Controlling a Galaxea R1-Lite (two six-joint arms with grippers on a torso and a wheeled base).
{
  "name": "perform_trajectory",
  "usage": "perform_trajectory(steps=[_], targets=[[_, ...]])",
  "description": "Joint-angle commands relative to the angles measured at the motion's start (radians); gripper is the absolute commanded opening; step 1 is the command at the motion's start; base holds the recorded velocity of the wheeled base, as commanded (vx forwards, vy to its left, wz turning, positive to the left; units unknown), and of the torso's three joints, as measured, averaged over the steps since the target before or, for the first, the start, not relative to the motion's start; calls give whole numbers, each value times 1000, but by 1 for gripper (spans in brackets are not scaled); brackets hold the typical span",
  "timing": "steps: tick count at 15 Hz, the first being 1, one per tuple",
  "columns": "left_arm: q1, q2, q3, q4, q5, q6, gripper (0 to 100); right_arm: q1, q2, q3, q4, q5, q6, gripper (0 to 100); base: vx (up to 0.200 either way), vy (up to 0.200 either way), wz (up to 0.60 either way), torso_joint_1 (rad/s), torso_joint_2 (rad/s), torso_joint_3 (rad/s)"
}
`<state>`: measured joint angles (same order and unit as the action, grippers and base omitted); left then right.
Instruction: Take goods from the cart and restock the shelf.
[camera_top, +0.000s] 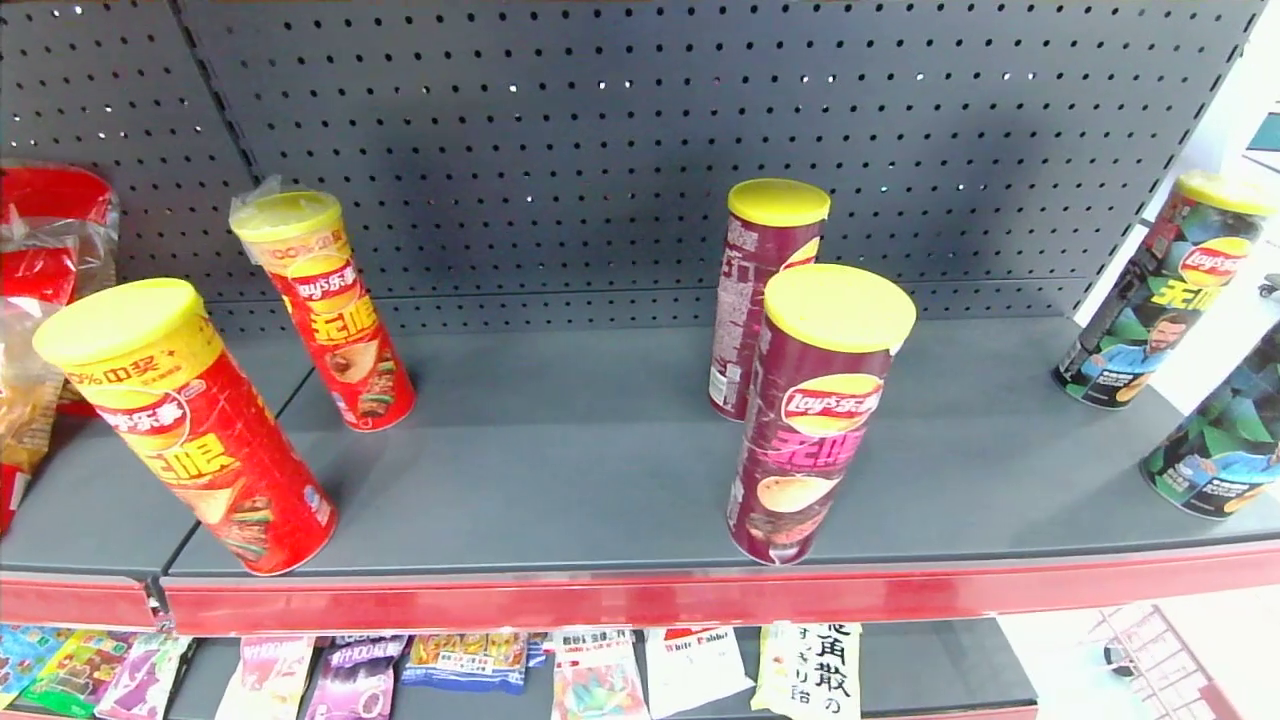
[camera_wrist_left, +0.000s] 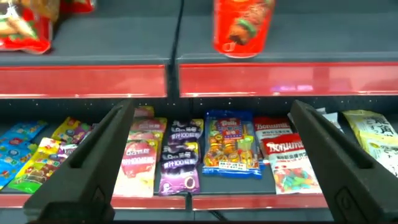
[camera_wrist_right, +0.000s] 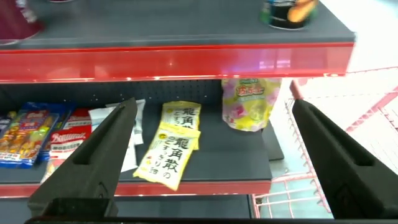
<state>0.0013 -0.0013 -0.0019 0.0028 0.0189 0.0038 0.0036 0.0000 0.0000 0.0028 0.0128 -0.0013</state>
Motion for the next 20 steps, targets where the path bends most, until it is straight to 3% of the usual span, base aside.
perform_trajectory(steps=[1, 3, 8, 11, 15, 20], targets=[[-1, 1, 0, 0, 1, 1, 100, -1, 2, 0, -1, 1, 0, 100, 0, 0, 0, 0, 0, 0], [-1, 1, 0, 0, 1, -1, 100, -1, 2, 0, 0, 1, 1, 100, 0, 0, 0, 0, 0, 0], [-1, 1, 0, 0, 1, -1, 100, -1, 2, 0, 0, 0, -2, 100, -200, 0, 0, 7, 2, 1], [-1, 1, 0, 0, 3, -1, 100, -1, 2, 0, 0, 0, -2, 100, 0, 0, 0, 0, 0, 0], [-1, 1, 0, 0, 1, 1, 100, -1, 2, 0, 0, 0, -2, 100, 0, -200, 0, 9, 4, 2], [-1, 1, 0, 0, 3, -1, 100, -1, 2, 0, -1, 0, 1, 100, 0, 0, 0, 0, 0, 0]])
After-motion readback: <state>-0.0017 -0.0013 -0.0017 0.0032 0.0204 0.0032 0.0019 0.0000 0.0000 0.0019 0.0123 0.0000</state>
